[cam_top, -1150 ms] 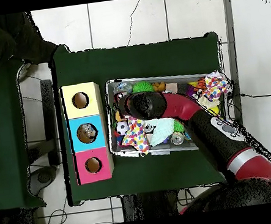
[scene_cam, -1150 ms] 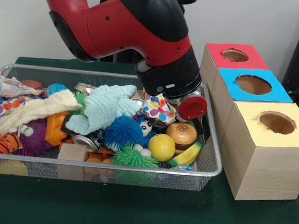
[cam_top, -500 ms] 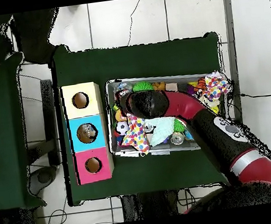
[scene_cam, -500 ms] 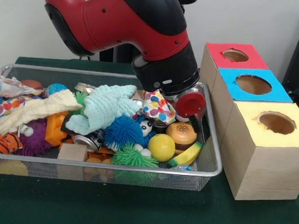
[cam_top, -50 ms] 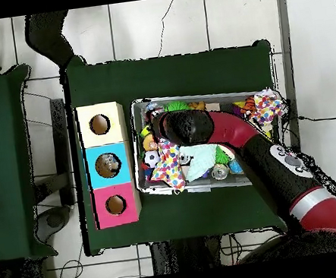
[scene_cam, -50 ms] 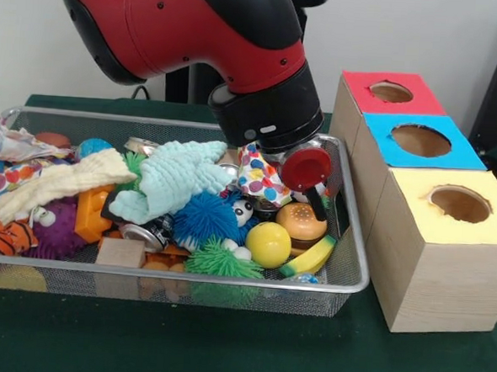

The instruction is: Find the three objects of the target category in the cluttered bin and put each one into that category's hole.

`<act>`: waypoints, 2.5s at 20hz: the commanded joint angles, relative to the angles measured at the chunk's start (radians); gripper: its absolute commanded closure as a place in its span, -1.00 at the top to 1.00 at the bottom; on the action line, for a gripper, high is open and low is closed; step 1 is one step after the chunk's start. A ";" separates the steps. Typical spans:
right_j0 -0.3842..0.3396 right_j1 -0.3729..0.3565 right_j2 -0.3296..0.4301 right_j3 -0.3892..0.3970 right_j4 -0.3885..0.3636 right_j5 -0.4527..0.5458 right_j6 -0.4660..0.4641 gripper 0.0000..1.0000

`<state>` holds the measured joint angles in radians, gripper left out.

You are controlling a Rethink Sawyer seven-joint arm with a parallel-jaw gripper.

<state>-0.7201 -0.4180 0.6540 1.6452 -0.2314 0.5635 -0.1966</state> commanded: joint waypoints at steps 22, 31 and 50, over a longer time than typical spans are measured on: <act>0.002 0.065 -0.036 -0.076 -0.001 0.079 0.169 1.00; 0.017 0.093 -0.033 -0.124 -0.006 0.093 0.148 1.00; -0.013 0.081 -0.029 -0.094 0.007 0.056 0.191 1.00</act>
<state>-0.7027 -0.3425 0.6541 1.5567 -0.2315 0.5636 -0.1966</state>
